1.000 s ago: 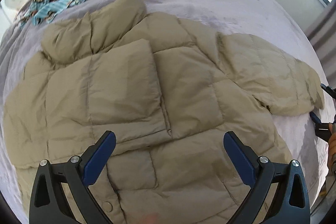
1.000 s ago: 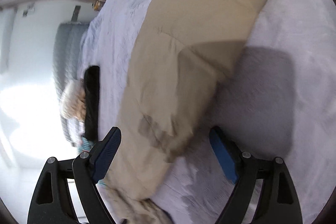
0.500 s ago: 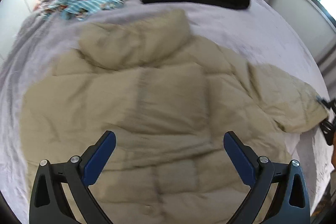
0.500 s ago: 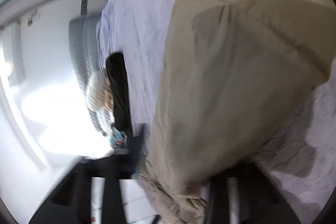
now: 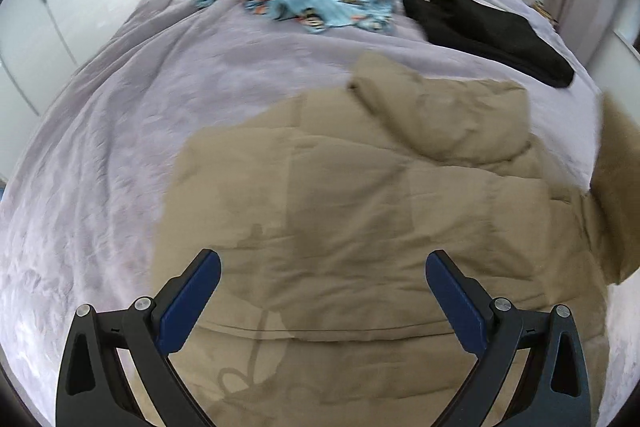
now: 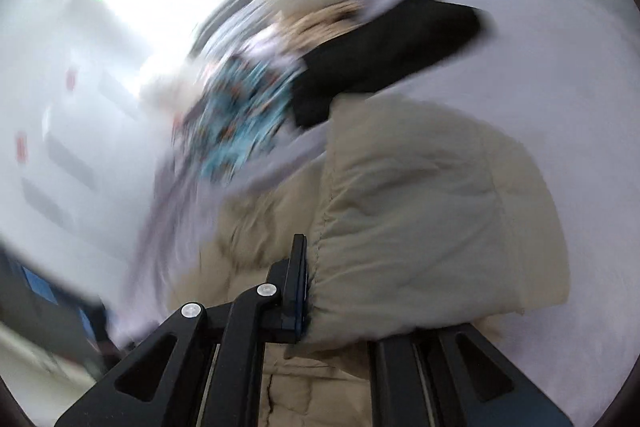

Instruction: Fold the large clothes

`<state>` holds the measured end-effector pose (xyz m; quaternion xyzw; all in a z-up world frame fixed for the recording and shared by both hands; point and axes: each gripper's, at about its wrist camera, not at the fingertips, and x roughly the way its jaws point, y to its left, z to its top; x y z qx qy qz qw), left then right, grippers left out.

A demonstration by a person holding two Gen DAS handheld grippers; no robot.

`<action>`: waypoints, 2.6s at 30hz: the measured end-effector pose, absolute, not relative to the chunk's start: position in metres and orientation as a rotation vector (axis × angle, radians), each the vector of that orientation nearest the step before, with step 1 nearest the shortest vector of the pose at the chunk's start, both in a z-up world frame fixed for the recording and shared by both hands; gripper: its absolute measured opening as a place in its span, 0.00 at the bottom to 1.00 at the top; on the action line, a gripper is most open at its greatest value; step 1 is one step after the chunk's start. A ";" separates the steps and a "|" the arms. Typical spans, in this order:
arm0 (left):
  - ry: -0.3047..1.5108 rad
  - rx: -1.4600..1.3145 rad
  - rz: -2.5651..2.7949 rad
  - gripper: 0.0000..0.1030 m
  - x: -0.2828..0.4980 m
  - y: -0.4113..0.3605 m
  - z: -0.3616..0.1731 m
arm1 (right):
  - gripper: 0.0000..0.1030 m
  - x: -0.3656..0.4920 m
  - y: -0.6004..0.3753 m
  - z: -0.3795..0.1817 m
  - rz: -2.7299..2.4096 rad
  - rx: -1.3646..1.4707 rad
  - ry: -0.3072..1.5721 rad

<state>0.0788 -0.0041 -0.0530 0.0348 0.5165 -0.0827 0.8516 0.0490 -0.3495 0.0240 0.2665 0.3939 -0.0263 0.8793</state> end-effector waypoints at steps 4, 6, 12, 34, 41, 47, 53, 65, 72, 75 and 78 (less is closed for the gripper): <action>1.085 0.069 -0.139 1.00 0.084 0.026 -0.062 | 0.10 0.085 -0.244 -0.018 0.003 0.318 0.982; 1.095 0.059 -0.127 1.00 0.085 0.038 -0.067 | 0.10 0.092 -0.218 -0.055 0.002 0.302 1.066; 1.103 0.043 -0.158 1.00 0.092 0.041 -0.075 | 0.10 0.083 -0.216 -0.114 -0.075 0.362 1.158; 1.264 -0.455 -0.635 0.90 0.128 -0.009 -0.118 | 0.07 0.079 -0.290 -0.049 -0.104 0.710 0.944; 1.290 -0.805 -0.753 0.90 0.143 0.032 -0.136 | 0.07 0.100 -0.164 -0.045 0.134 0.232 1.056; 1.286 -0.893 -0.824 0.90 0.146 0.035 -0.134 | 0.11 0.089 -0.109 -0.088 0.180 0.046 1.205; 1.306 -0.916 -0.884 0.90 0.147 0.032 -0.133 | 0.74 0.079 -0.107 -0.087 0.191 0.023 1.225; 1.414 -0.559 -0.801 0.09 0.149 -0.030 -0.124 | 0.47 0.002 -0.231 -0.087 0.161 0.655 1.190; 1.132 -0.631 -0.927 0.09 0.159 -0.034 -0.023 | 0.12 -0.008 -0.272 -0.096 -0.048 0.670 1.118; 1.113 -0.606 -0.895 0.09 0.161 -0.019 -0.018 | 0.12 -0.013 -0.307 -0.090 -0.242 0.596 1.063; 1.197 -0.600 -0.813 0.09 0.162 -0.008 -0.053 | 0.07 -0.028 -0.345 -0.083 -0.402 0.576 1.005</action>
